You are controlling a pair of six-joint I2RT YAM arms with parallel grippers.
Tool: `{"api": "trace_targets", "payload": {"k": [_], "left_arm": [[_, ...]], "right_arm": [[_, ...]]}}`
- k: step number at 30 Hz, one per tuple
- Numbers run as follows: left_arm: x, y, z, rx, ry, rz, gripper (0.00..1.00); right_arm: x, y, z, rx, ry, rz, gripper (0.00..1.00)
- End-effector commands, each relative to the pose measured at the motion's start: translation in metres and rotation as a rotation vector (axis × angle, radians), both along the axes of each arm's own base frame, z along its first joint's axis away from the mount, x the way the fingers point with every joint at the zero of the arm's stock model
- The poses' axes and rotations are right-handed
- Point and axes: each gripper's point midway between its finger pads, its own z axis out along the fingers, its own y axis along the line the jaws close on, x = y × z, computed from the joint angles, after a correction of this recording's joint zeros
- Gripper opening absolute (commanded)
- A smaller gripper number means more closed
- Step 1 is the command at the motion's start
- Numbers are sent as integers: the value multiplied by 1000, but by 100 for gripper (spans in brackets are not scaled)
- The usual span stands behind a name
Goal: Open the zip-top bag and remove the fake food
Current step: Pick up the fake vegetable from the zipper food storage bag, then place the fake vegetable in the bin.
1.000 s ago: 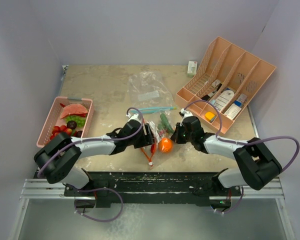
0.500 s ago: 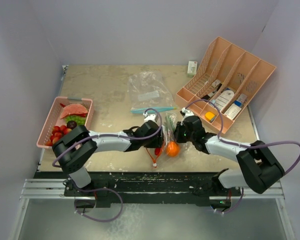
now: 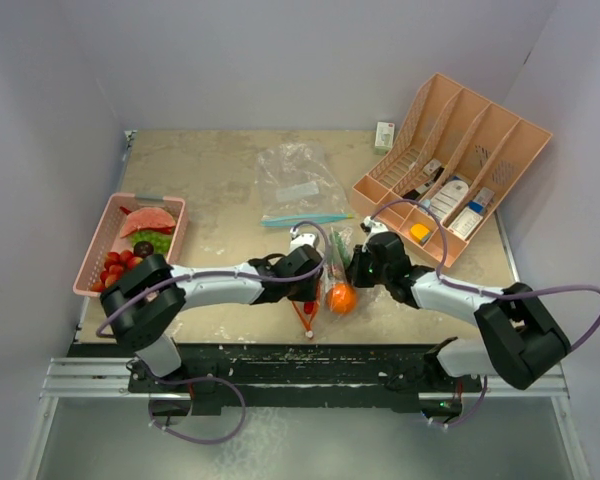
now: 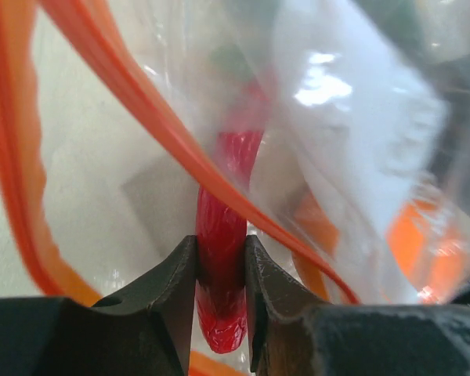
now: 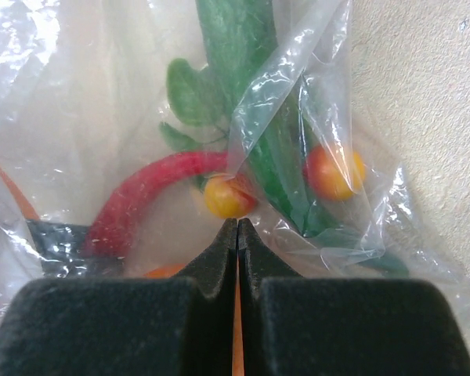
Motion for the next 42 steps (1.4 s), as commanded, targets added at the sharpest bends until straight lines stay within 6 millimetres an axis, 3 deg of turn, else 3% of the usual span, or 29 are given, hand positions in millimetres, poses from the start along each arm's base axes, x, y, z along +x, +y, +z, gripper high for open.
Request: {"api": "trace_targets", "payload": {"k": [1, 3, 6, 10, 15, 25, 35, 38, 42], "left_arm": [[-4, -4, 50, -116, -47, -42, 26], [-6, -3, 69, -162, -62, -66, 26], [-8, 10, 79, -166, -51, -95, 27], [-7, 53, 77, -111, -18, -49, 27], [-6, 123, 83, 5, 1, 41, 30], [-1, 209, 139, 318, -87, 240, 32], [35, 270, 200, 281, -387, 628, 32], [57, 287, 209, 264, -417, 687, 32], [87, 316, 204, 291, -419, 789, 32]], "right_arm": [[7, 5, 7, 12, -14, 4, 0], [8, 6, 3, 6, -4, 4, 0], [11, 8, -1, 5, 1, 8, 0], [13, 11, -1, 5, 3, 12, 0], [14, 10, 0, -2, -3, 14, 0], [19, 15, 6, 3, -17, 28, 0], [17, 12, 4, -4, -21, 28, 0], [16, 11, 3, -7, -19, 28, 0], [16, 9, 4, -14, -31, 23, 0]]}}
